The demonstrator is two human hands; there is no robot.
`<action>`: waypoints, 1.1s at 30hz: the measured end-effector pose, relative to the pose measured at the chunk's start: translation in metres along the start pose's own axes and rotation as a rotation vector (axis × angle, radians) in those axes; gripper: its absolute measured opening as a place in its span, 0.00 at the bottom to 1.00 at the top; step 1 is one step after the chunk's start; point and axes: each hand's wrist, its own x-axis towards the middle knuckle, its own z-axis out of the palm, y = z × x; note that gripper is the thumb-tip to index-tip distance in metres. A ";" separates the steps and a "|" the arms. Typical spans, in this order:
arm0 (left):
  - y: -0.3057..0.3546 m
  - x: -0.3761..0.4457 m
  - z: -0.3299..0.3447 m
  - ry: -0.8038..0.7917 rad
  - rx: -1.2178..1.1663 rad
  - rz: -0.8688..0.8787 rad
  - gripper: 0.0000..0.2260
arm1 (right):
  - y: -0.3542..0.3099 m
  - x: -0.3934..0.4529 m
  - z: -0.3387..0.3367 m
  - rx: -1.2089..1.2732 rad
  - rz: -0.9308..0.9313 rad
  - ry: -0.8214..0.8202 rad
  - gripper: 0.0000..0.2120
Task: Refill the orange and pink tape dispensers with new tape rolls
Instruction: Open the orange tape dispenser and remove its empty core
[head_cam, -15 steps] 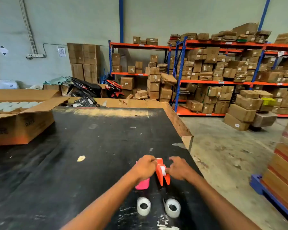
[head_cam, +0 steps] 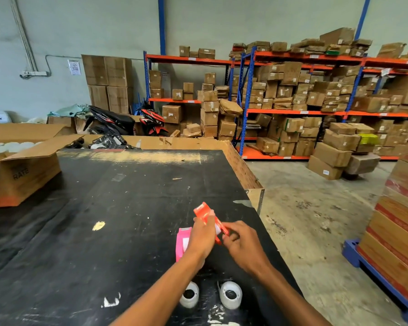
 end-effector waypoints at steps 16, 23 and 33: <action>0.023 -0.011 -0.032 0.107 0.350 0.232 0.16 | -0.028 0.015 0.004 0.470 0.079 -0.156 0.18; 0.034 -0.009 -0.065 0.104 0.108 0.041 0.11 | 0.011 0.021 -0.011 -0.053 0.283 -0.026 0.12; 0.028 -0.037 -0.069 -0.086 -0.104 -0.084 0.11 | 0.024 0.024 0.006 -0.527 0.370 -0.135 0.21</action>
